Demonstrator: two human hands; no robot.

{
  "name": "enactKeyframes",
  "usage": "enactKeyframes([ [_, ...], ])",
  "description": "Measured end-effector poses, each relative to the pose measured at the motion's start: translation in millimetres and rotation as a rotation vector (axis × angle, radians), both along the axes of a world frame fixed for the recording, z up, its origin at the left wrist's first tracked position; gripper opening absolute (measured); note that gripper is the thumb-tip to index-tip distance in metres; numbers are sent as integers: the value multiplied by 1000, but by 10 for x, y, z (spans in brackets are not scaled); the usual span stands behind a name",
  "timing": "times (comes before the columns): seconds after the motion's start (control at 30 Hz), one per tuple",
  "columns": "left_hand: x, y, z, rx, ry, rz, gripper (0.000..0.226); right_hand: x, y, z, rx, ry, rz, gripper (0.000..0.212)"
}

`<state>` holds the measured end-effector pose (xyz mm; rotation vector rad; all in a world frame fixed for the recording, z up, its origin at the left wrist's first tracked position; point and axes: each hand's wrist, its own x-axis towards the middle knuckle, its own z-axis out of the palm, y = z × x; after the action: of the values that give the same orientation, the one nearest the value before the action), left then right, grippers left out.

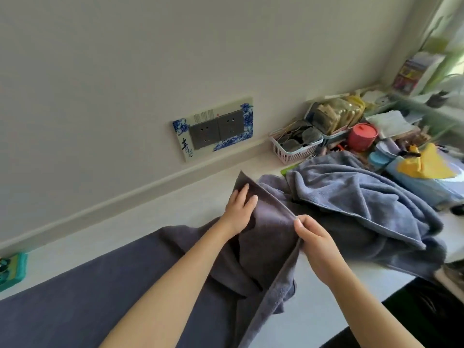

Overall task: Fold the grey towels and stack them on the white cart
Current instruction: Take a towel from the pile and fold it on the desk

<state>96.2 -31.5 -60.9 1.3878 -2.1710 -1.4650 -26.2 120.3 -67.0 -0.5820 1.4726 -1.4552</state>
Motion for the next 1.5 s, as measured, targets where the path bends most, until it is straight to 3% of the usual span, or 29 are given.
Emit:
enactKeyframes([
  [0.13,-401,68,-171,14,-126,66,64,-195,418,-252,213,42,-388,28],
  [0.23,-554,147,-292,173,-80,135,69,-266,581,-412,432,173,-331,24],
  [0.33,-674,187,-372,148,-73,235,63,-331,605,-453,498,252,-304,14],
  [0.4,-723,190,-351,93,-11,312,52,-383,558,-402,481,317,-300,10],
  [0.47,-746,213,-307,60,105,309,26,-430,498,-339,469,387,-280,14],
  [0.57,-742,288,-130,102,286,185,19,-492,380,-207,292,516,-251,28],
  [0.63,-732,305,30,131,333,45,30,-566,258,-66,91,616,-221,34],
  [0.7,-738,340,210,211,340,-145,23,-659,130,140,-36,635,-131,42],
  [0.83,-781,384,437,192,275,-392,26,-841,-65,597,51,376,110,64],
  [0.97,-836,292,623,52,261,-396,45,-1071,-51,852,157,611,277,76],
  [1.1,-960,131,839,21,220,-578,39,-1173,40,1054,15,609,161,33],
  [1.17,-1010,-1,959,48,129,-686,55,-1232,100,1109,0,614,65,21],
  [1.23,-1061,-149,1065,70,57,-741,60,-1335,213,1163,-3,590,-50,21],
  [1.37,-1135,-414,1225,75,-81,-767,36,-1591,500,1266,-30,429,-296,23],
  [1.43,-1192,-514,1319,139,-138,-778,43,-1676,624,1276,-29,353,-354,23],
  [1.5,-1283,-630,1417,115,-224,-803,35,-1729,732,1281,-46,298,-381,38],
])
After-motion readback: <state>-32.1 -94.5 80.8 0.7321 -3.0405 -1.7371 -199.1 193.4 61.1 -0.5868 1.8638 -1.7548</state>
